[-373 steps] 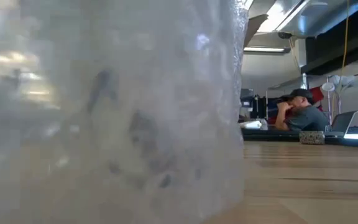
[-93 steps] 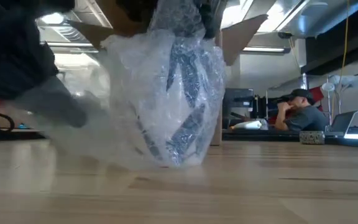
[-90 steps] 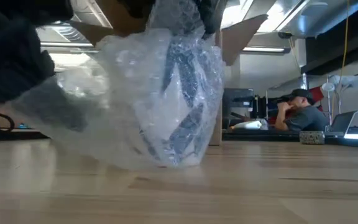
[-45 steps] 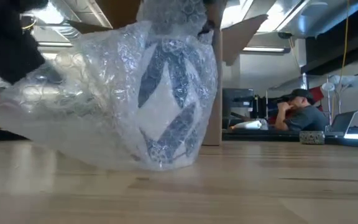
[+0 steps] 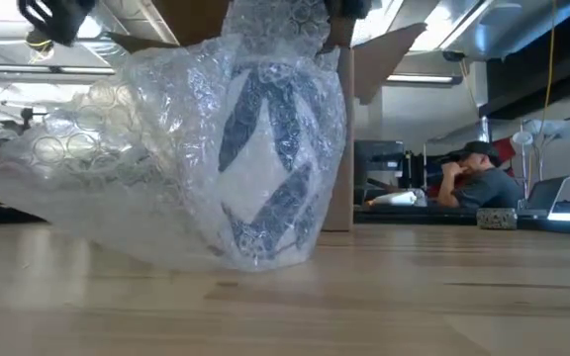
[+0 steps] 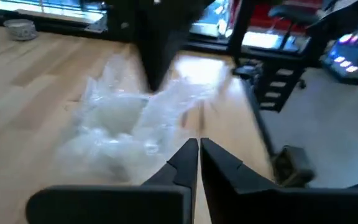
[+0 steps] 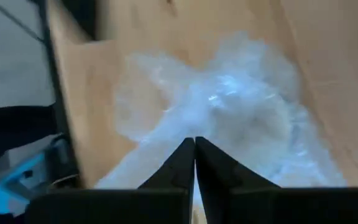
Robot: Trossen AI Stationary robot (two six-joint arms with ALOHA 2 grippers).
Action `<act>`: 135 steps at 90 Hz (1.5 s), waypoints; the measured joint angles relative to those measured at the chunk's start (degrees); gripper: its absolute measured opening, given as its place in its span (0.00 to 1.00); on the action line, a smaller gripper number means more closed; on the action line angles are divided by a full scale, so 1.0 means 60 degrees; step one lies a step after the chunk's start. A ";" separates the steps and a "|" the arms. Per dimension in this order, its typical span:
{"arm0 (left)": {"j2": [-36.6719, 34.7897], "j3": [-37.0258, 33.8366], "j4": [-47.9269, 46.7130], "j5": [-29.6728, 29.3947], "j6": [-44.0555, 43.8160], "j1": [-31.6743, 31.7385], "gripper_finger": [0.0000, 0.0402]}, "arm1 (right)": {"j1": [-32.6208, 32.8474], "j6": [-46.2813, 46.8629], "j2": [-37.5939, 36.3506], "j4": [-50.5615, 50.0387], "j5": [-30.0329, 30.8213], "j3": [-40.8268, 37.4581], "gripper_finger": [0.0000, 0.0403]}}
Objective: Wrap mug
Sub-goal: Wrap the blue mug with the bubble wrap
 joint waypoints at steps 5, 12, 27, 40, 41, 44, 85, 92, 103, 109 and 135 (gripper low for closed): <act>0.0004 0.0000 -0.0183 0.0159 -0.0269 0.0127 0.00 | 0.0170 -0.0010 -0.0001 0.0037 0.0249 0.0232 0.00; 0.0008 0.0000 -0.0515 0.0259 -0.0682 0.0209 0.00 | 0.0385 -0.0139 -0.0015 0.0220 0.0421 0.0457 0.00; 0.0008 -0.0004 -0.0537 0.0279 -0.0880 0.0184 0.00 | 0.0596 -0.0156 0.0018 0.0520 0.0232 0.0475 0.00; 0.0008 -0.0004 -0.0510 0.0274 -0.1065 0.0274 0.00 | 0.0453 0.0058 0.0268 0.0057 0.0254 0.0067 0.00; 0.0008 -0.0004 -0.0501 0.0274 -0.1073 0.0274 0.00 | 0.0431 0.0092 0.0289 0.0062 0.0256 0.0042 0.00; 0.0008 -0.0004 -0.0430 0.0265 -0.1083 0.0263 0.00 | 0.0369 0.0169 0.0334 -0.0016 0.0287 -0.0021 0.00; -0.0003 0.0000 -0.0600 -0.0940 -0.1522 -0.0961 0.00 | -0.0507 -0.0178 0.0739 0.0342 0.0200 -0.0031 0.00; -0.0003 -0.0004 -0.1238 -0.1333 -0.2011 -0.1103 0.00 | -0.0715 -0.0174 0.1000 0.0152 -0.0282 -0.0050 0.00; -0.0003 -0.0004 -0.2035 -0.1507 -0.2927 -0.1282 0.00 | -0.0912 -0.0166 0.1434 0.0109 -0.1166 -0.0041 0.00; -0.0003 -0.0004 -0.2254 -0.1552 -0.3075 -0.1368 0.00 | -0.0990 -0.0178 0.1667 0.0018 -0.1446 -0.0022 0.00; -0.0007 -0.0477 -0.2344 -0.1557 -0.3796 -0.1299 0.00 | -0.0886 -0.0468 0.2024 -0.0357 -0.1405 0.0519 0.00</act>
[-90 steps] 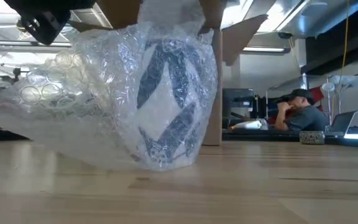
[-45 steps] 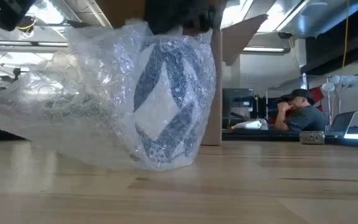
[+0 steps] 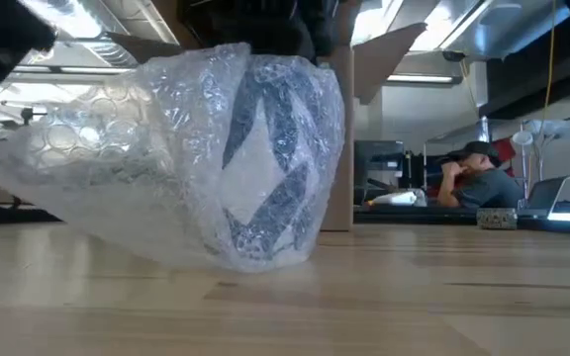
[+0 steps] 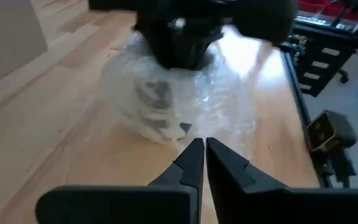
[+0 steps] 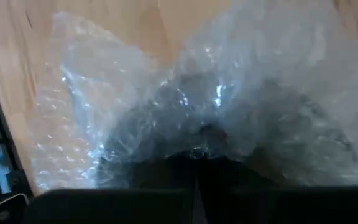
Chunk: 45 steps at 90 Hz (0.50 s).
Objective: Wrap mug
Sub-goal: Wrap the blue mug with the bubble wrap
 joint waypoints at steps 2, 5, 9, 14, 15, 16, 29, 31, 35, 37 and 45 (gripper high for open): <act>0.0000 -0.0048 0.0002 0.0005 -0.0142 0.0000 0.00 | 0.0020 -0.0002 0.0020 -0.0129 0.0012 0.0145 0.00; 0.0000 -0.0105 0.0008 0.0007 -0.0323 0.0000 0.00 | 0.0030 -0.0002 0.0036 -0.0287 0.0019 0.0349 0.00; 0.0000 -0.0147 0.0108 0.0000 -0.0446 0.0000 0.00 | 0.0038 -0.0002 0.0038 -0.0436 0.0019 0.0587 0.00; 0.0000 -0.0157 0.0563 0.0010 -0.0220 0.0000 0.00 | 0.0067 -0.0002 0.0037 -0.0689 0.0052 0.0870 0.00; 0.0000 -0.0159 0.0683 0.0010 -0.0100 0.0000 0.00 | 0.0078 -0.0002 0.0035 -0.0739 0.0062 0.0923 0.00; 0.0000 -0.0161 0.0816 0.0009 0.0037 0.0002 0.00 | 0.0094 -0.0002 0.0035 -0.0788 0.0074 0.0974 0.00; 0.0000 -0.0157 0.2164 0.0543 0.1886 0.0527 0.00 | 0.0098 -0.0006 0.0031 -0.0940 0.0164 0.1348 0.00; 0.0000 -0.0157 0.2192 0.0790 0.1940 0.0678 0.00 | 0.0098 -0.0006 0.0031 -0.0940 0.0169 0.1371 0.00; 0.0000 -0.0157 0.2253 0.1419 0.2011 0.1018 0.00 | 0.0104 -0.0006 0.0031 -0.0981 0.0224 0.1452 0.00; 0.0000 -0.0157 0.2270 0.1722 0.2013 0.1180 0.00 | 0.0122 -0.0005 0.0031 -0.1051 0.0261 0.1517 0.00; 0.0000 -0.0107 0.2288 0.2308 0.2107 0.1634 0.00 | 0.0225 -0.0005 0.0030 -0.1586 0.0551 0.1846 0.00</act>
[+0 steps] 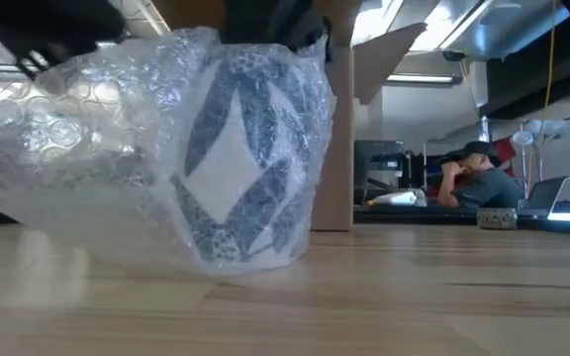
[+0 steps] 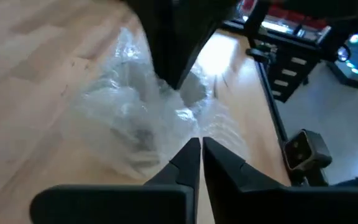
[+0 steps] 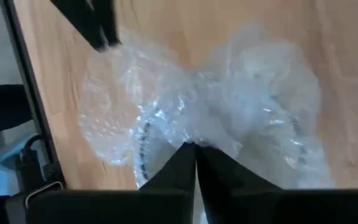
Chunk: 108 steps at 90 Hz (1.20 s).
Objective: Wrap mug
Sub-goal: Wrap the blue mug with the bubble wrap
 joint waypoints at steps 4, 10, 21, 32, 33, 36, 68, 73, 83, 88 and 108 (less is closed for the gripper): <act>0.0000 0.0100 -0.0001 0.0040 0.0235 0.0121 0.00 | 0.0053 0.0012 -0.0003 -0.0307 0.0149 0.0187 0.00; 0.0000 0.0263 0.0037 0.0070 0.0623 0.0220 0.00 | 0.0185 0.0023 -0.0003 -0.0724 0.0450 0.0516 0.00; 0.0000 0.0314 0.0000 0.0531 0.0930 0.0516 0.00 | 0.0399 0.0051 -0.0064 -0.1243 0.0887 0.0887 0.00; 0.0004 0.0311 -0.0022 0.0766 0.0921 0.0753 0.00 | 0.0509 0.0334 -0.0182 -0.2042 0.1569 0.0834 0.00; 0.0004 0.0311 -0.0003 0.0771 0.0936 0.0758 0.00 | 0.0511 0.0371 -0.0189 -0.2142 0.1675 0.0837 0.00; 0.0004 0.0314 0.0022 0.0777 0.0960 0.0770 0.00 | 0.0532 0.0529 -0.0192 -0.2446 0.1987 0.0837 0.00; 0.0004 0.0311 -0.0091 0.0807 0.0924 0.0763 0.00 | 0.0408 0.1092 -0.0203 -0.2905 0.2257 0.0721 0.00; 0.0004 0.0311 -0.0084 0.0809 0.0919 0.0763 0.00 | 0.0398 0.0797 -0.0203 -0.2457 0.1693 0.0635 0.00; 0.0004 0.0311 -0.0081 0.0809 0.0889 0.0763 0.00 | 0.0365 0.0368 -0.0203 -0.1509 0.1508 0.0596 0.00; 0.0004 0.0311 -0.0080 0.0806 0.0802 0.0763 0.00 | 0.0362 0.0290 -0.0211 -0.1188 0.1249 0.0596 0.00; 0.0011 0.0311 -0.0091 0.0802 0.0737 0.0654 0.00 | 0.0359 0.0039 0.0067 -0.1363 0.0890 0.0603 0.00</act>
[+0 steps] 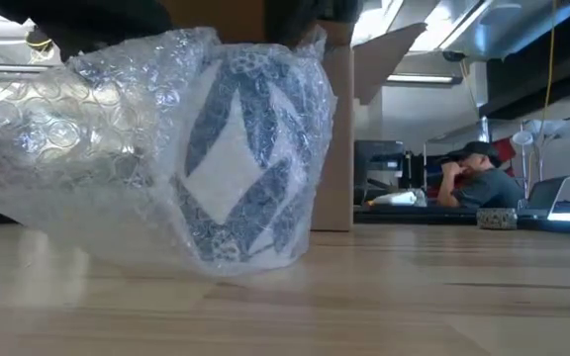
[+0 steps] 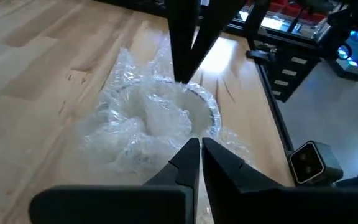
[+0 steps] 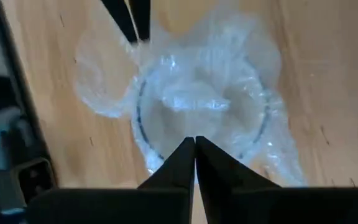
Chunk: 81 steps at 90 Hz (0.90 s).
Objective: Wrap mug
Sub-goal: Wrap the blue mug with the bubble wrap
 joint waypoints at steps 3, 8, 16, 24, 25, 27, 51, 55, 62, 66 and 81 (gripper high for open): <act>0.0004 0.0000 0.0000 0.0003 -0.0039 -0.0012 0.00 | -0.0029 -0.0029 0.0113 0.0030 0.0096 0.0000 0.00; 0.0004 0.0000 0.0022 0.0000 -0.0111 -0.0094 0.00 | -0.0066 -0.0220 0.0203 0.0021 0.0149 -0.0023 0.00; 0.0004 0.0002 0.0077 -0.0016 -0.0292 -0.0272 0.00 | -0.0205 -0.0608 0.0434 0.0457 -0.0058 -0.0071 0.00; 0.0004 0.0000 0.0084 -0.0158 -0.0413 -0.0581 0.00 | -0.0343 -0.0861 0.0774 0.0634 -0.0558 -0.0175 0.00; 0.0004 0.0000 0.0083 -0.0191 -0.0453 -0.0632 0.00 | -0.0368 -0.0905 0.0797 0.0674 -0.0602 -0.0195 0.00; 0.0004 0.0000 0.0060 -0.0269 -0.0522 -0.0740 0.00 | -0.0393 -0.0957 0.0845 0.0758 -0.0692 -0.0253 0.00; 0.0004 -0.0014 -0.0737 -0.1643 -0.2056 -0.2130 0.00 | -0.0570 -0.1331 0.1366 0.1346 -0.1691 -0.0437 0.00; 0.0004 -0.0081 -0.0836 -0.1762 -0.2392 -0.2279 0.00 | -0.0568 -0.1331 0.1343 0.1370 -0.1563 -0.0437 0.00; 0.0138 -0.0141 -0.0951 -0.1991 -0.2902 -0.2485 0.00 | -0.0562 -0.1292 0.1165 0.1339 -0.1337 -0.0476 0.00; 0.0255 -0.0175 -0.0983 -0.2134 -0.3074 -0.2561 0.00 | -0.0560 -0.1244 0.1024 0.1309 -0.1194 -0.0508 0.00; 0.0822 -0.0175 -0.0980 -0.2234 -0.3733 -0.2626 0.00 | -0.0562 -0.1191 0.0491 0.1208 -0.1123 -0.0517 0.00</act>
